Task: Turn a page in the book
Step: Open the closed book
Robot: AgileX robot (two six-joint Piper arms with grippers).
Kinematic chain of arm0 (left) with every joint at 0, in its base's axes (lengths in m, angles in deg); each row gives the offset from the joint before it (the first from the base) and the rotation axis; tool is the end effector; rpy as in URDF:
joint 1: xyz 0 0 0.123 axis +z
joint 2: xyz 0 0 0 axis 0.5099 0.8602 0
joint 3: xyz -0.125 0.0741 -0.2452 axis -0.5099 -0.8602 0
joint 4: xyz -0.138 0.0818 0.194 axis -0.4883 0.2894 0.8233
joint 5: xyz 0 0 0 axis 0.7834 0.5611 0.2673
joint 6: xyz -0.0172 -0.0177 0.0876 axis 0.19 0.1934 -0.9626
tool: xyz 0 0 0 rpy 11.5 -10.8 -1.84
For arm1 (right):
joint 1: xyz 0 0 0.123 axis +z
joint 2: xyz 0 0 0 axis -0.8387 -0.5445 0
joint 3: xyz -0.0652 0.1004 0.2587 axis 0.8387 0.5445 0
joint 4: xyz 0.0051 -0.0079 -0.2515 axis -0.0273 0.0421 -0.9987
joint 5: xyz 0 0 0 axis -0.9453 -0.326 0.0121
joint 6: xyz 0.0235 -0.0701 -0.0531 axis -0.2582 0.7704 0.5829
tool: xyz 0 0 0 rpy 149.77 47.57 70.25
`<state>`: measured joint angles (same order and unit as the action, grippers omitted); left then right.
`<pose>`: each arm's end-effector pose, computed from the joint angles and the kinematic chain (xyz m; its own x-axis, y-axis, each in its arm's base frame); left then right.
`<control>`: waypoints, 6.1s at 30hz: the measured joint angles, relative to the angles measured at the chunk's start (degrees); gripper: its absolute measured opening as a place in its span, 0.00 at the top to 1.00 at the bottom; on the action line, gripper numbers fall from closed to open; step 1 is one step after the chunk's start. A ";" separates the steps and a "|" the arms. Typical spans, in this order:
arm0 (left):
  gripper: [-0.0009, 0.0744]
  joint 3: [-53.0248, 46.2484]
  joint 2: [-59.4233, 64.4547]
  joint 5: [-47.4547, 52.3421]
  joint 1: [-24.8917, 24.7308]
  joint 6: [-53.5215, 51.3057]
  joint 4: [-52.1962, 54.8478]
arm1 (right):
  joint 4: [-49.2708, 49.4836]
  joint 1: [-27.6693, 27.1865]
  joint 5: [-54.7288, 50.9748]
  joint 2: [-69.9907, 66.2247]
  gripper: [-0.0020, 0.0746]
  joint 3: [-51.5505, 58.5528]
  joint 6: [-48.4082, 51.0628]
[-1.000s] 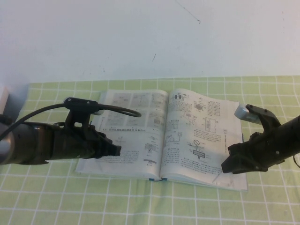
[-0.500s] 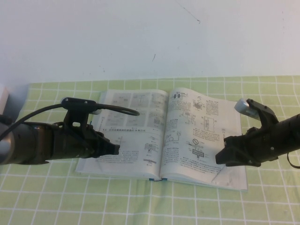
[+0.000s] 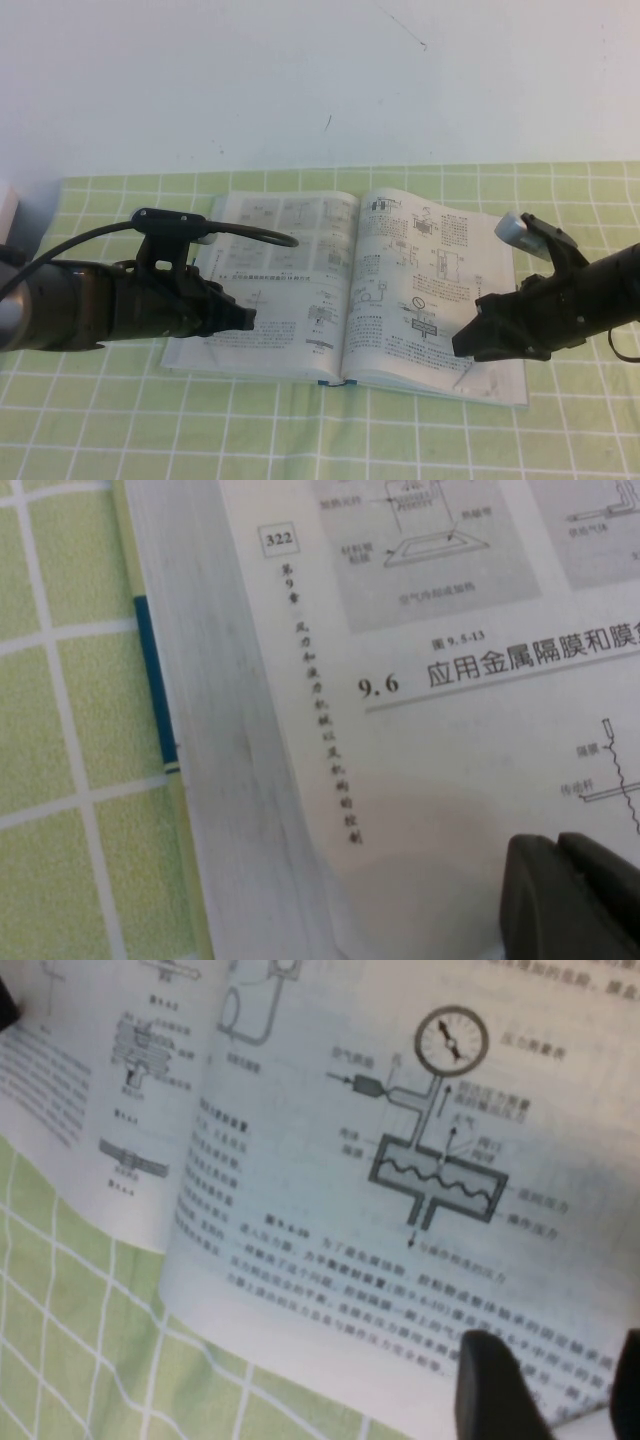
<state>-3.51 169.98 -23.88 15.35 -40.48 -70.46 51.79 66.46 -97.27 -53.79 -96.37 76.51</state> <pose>0.3261 -0.1058 0.1492 -0.7394 0.1145 -0.6635 0.3108 0.9322 -0.1854 0.3276 0.1088 0.1247 -0.9632 -0.0383 -0.2661 -0.1958 0.7783 0.5966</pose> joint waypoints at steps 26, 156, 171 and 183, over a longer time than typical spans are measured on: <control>0.99 0.00 0.00 0.53 0.00 1.85 0.00 | -7.61 0.00 -0.09 -0.56 0.63 -0.24 -10.61; 0.99 0.00 0.00 4.73 0.00 3.48 0.00 | 14.40 -5.01 -11.06 -8.28 0.54 0.17 9.68; 0.99 0.00 0.00 4.86 0.00 3.48 0.00 | 30.20 -2.93 -20.29 -10.46 0.54 0.17 20.82; 0.99 0.00 0.00 8.51 0.00 3.48 0.00 | 30.96 -2.93 -21.09 -10.46 0.54 0.17 23.68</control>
<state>-3.51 169.98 -15.37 15.35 -37.00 -70.46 82.75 63.53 -118.36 -64.26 -96.20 100.19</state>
